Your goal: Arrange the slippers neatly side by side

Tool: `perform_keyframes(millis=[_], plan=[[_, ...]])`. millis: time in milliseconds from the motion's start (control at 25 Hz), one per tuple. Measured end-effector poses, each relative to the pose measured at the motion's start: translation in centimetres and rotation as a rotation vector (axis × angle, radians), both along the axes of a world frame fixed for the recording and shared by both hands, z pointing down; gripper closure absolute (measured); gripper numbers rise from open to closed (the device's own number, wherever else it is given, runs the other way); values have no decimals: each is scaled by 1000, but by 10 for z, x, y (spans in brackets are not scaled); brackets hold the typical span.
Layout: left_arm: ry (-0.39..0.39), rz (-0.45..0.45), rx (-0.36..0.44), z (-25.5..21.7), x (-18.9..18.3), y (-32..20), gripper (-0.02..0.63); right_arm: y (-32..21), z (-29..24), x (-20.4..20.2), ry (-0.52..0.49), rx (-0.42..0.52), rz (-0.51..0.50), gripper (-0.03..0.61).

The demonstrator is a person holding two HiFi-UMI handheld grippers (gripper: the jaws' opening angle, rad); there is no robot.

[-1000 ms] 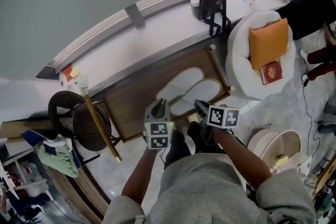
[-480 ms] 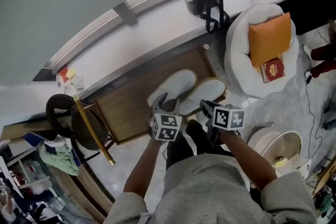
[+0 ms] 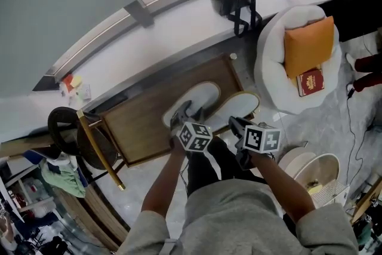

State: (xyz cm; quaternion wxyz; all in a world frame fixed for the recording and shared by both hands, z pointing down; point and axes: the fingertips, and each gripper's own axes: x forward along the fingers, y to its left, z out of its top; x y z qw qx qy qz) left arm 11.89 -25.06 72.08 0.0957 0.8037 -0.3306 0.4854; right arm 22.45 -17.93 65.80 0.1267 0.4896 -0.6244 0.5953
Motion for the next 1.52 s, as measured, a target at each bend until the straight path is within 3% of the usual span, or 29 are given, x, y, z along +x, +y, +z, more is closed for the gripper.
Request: perform_keyframes(millis=[280, 600, 880, 1160, 1360, 1520], plan=[[7, -121, 0, -9, -13, -8, 554, -7, -1, -1, 1, 3, -52, 548], [72, -410, -33, -32, -62, -4, 561, -20, -7, -25, 1, 29, -179, 548], [102, -633, -14, -60, -115, 7, 561, -28, -18, -70, 5, 46, -374, 548], [171, -901, -29, -67, -169, 23, 561, -25, -25, -123, 2, -28, -587, 548], [215, -1021, -19, -60, -200, 28, 561, -21, -8, -161, -8, -121, -719, 548], [239, -1124, -66, -46, -218, 38, 561, -23, 14, -183, 35, -187, -808, 548]])
